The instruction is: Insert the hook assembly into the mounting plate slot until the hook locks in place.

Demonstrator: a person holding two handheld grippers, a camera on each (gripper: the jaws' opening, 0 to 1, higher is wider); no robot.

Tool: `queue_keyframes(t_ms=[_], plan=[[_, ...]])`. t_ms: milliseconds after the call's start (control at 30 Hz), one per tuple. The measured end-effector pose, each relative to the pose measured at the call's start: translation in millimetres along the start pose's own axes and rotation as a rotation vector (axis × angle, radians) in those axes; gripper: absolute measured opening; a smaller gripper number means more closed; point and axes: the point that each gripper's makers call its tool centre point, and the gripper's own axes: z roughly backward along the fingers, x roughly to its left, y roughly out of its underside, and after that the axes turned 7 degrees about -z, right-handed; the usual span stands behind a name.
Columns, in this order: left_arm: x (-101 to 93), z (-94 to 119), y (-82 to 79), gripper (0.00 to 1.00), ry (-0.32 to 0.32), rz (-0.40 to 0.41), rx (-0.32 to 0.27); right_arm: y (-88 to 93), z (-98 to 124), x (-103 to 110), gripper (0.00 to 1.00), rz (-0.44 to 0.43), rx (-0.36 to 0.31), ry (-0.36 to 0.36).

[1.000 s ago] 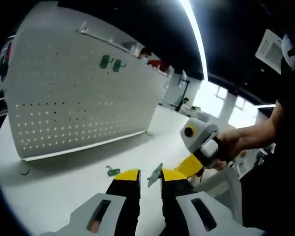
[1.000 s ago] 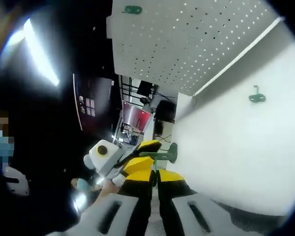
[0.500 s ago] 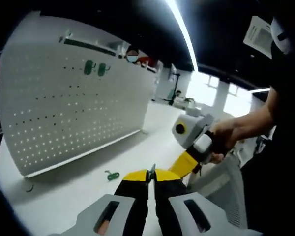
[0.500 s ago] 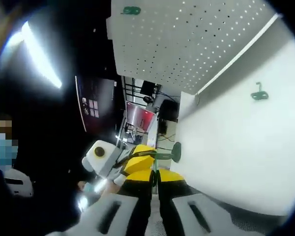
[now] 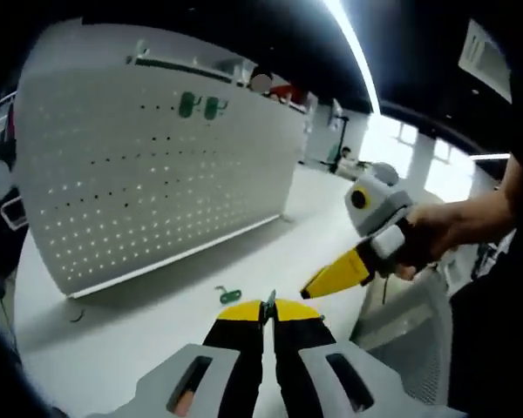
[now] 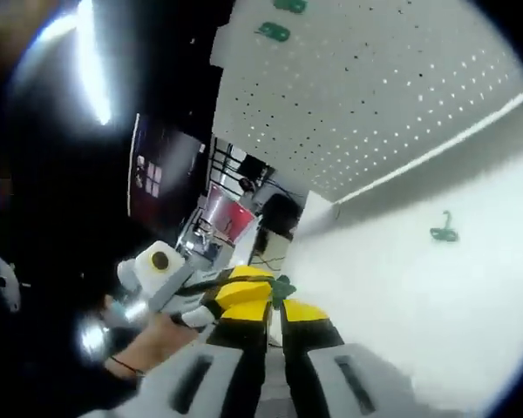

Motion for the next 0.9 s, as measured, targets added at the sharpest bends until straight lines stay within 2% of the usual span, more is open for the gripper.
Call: queue_keyframes(t_ms=[100,167,200,233,300,400,533,633,700,833,900], plan=[[15.3,4,4.2,0.02,-0.053,0.094,0.023,-5.8,5,-5,0.06,0.201,0.012,0.089],[21.3,5,6.2,0.02,-0.062,0.149,0.027,-7.0,8,-6,0.08,0.318,0.034,0.149],[21.1,5,6.2,0.02,-0.047,0.16,0.022,-7.5,9,-7,0.08,0.356,0.041,0.17],[19.2,4,5.8,0.02,-0.031,0.24,-0.001,-8.3,9,-6,0.09,0.383,0.043,0.183],[22.5,5,10.5,0.02,-0.039,0.355,-0.014,-7.7,7,-2,0.08,0.443,0.051,0.19],[23.9,5,17.2,0.02,-0.05,0.452,-0.019,-10.2,5,3,0.09,0.57,0.038,0.223],[17.9,1,23.3,0.02,-0.025,0.518,-0.014,-6.7,-1,17,0.09,0.622,0.023,0.206],[15.0,-1,29.1,0.02,-0.03,0.544,-0.002,1.0,-11,22,0.09,0.617,0.044,0.197],[11.7,-1,26.9,0.02,-0.019,0.58,-0.015,8.3,-17,27,0.09,0.633,0.06,0.175],[6.0,-1,18.3,0.02,0.023,0.698,-0.049,15.8,-25,29,0.1,0.778,0.097,0.195],[5.0,-1,16.5,0.02,0.027,0.694,-0.052,16.3,-27,27,0.1,0.816,0.104,0.222]])
